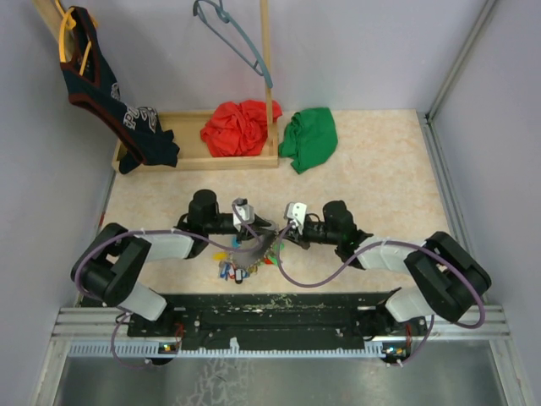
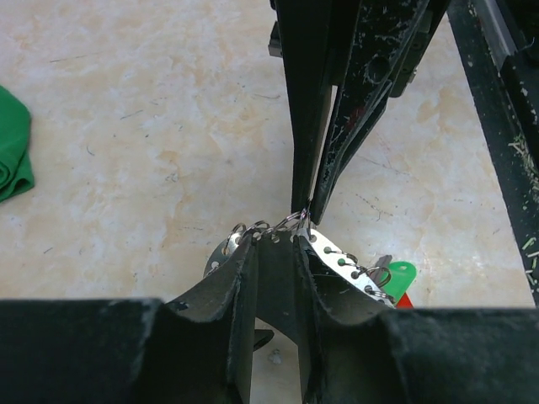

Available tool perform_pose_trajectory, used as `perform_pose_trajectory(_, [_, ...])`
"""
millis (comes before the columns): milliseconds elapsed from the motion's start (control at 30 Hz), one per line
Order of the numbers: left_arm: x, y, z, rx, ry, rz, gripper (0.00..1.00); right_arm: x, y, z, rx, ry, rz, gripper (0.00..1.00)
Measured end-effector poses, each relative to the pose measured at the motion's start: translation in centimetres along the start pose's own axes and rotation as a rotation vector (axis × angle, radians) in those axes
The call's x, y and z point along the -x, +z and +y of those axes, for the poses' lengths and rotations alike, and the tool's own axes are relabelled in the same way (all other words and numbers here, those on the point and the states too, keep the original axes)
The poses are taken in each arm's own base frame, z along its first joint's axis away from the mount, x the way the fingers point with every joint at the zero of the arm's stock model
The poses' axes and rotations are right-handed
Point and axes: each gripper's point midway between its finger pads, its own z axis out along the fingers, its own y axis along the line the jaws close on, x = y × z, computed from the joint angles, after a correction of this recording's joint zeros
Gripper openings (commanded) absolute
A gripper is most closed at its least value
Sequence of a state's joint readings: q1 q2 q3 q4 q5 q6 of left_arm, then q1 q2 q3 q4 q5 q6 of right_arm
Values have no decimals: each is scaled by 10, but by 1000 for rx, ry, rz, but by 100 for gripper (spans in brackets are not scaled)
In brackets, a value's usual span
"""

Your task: Put the keys on the keyring

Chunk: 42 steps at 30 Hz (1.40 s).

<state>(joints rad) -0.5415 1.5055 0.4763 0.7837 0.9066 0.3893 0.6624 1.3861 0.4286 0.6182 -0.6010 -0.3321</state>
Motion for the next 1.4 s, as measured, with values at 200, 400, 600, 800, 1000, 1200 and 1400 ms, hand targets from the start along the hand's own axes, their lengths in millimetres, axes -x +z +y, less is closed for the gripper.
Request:
perform_pose_trajectory(200, [-12,7,0,-64,41,31,29,-2,2,-1,8,-6,12,0])
perform_pose_trajectory(400, [-19,12,1,-108,73,49,30,-6,2,0,14,-5,29,0])
perform_pose_trajectory(600, [-26,15,0,-142,89,66,29,-10,3,0,22,-4,47,0])
perform_pose_trajectory(800, [-30,18,-1,-174,100,77,26,-14,4,0,33,-6,68,0])
perform_pose_trajectory(1000, [-34,21,0,-194,99,93,17,-16,6,-2,49,-3,92,0])
perform_pose_trajectory(1200, [-39,23,-3,-217,77,107,1,-21,5,-2,58,7,121,0])
perform_pose_trajectory(1400, [-42,25,-6,-227,62,114,1,-23,4,-1,64,31,147,11])
